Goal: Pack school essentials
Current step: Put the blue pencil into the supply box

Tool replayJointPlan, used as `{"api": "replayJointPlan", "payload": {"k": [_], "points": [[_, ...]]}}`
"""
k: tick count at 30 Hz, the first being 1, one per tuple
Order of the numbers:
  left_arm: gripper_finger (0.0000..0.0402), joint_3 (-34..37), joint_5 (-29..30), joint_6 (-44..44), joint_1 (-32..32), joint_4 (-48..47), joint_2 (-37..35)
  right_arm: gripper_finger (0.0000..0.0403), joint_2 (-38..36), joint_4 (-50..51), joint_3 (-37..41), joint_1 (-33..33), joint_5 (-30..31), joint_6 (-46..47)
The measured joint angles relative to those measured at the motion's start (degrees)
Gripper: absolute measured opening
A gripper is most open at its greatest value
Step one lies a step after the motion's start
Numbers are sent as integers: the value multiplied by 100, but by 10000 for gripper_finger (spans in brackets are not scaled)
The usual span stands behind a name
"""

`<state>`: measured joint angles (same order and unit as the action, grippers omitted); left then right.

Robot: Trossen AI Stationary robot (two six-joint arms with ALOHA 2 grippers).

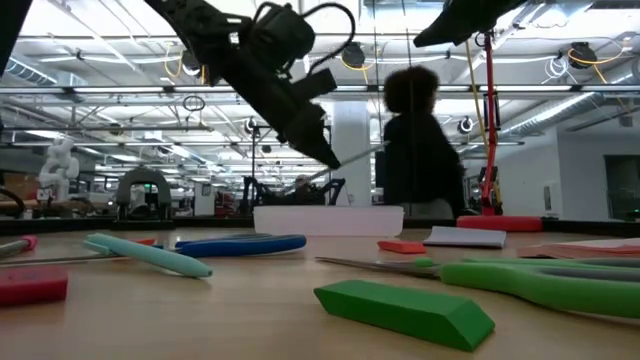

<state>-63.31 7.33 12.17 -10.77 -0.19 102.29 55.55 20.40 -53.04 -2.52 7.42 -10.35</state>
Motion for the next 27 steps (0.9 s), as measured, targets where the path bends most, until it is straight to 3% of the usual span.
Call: {"api": "replayJointPlan", "payload": {"k": [7,27], "points": [[24,1,5,226,-111,-6,337,0,0,-13,0,0,2,-74],[24,11,-167,621,-117,-582,350,0,0,-43,0,0,4,-87]]}}
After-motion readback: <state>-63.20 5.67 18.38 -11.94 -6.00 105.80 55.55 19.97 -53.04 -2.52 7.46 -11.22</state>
